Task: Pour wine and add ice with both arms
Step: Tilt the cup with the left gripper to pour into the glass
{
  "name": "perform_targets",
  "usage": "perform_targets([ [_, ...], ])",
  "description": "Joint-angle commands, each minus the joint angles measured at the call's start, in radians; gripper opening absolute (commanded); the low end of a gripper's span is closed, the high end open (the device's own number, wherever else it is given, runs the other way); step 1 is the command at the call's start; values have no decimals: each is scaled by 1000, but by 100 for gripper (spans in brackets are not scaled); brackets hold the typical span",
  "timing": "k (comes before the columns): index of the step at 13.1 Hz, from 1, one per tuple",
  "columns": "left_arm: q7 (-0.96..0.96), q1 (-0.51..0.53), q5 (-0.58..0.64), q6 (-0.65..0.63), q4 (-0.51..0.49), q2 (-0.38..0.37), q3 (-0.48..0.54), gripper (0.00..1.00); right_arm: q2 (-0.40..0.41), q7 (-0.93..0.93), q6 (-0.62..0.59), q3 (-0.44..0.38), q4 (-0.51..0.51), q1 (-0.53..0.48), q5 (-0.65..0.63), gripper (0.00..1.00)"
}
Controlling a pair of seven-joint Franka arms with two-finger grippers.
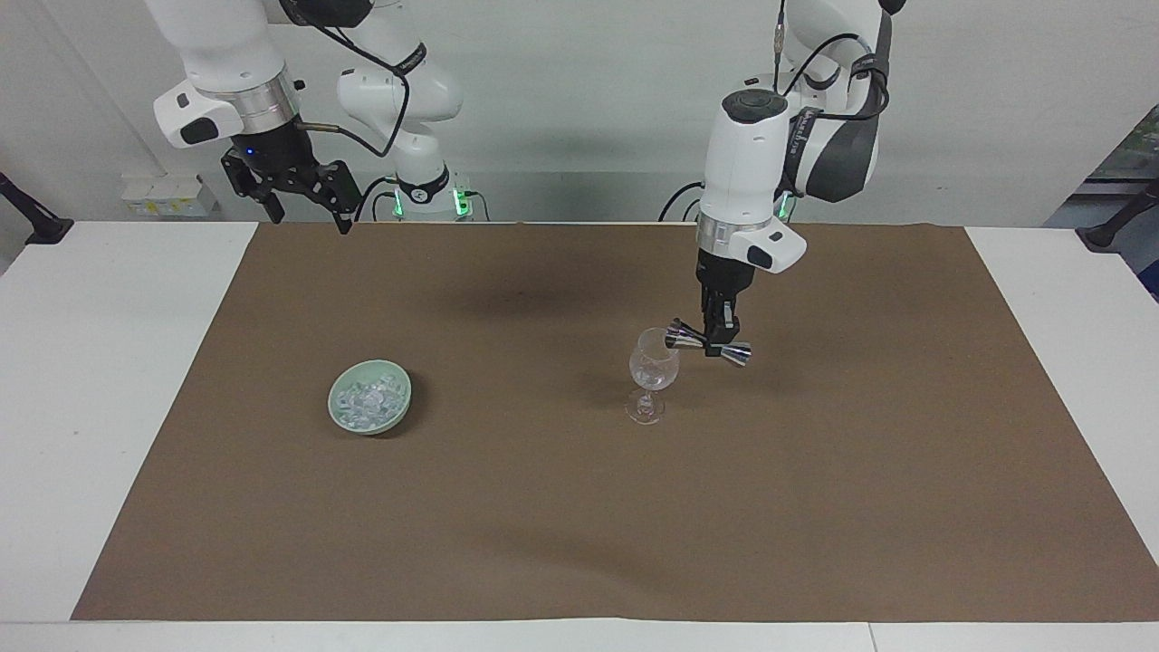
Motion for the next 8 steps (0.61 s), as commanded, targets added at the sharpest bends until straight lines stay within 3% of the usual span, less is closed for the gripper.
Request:
perform_targets([
  [1,-2,-13,39,-45,56,25,3,0,-6,-18,12,3,-2,-12,16,100],
  [8,-2,-16,99,-110,131,71,-14,0,-5,-21,29,3,-3,-14,16,100],
])
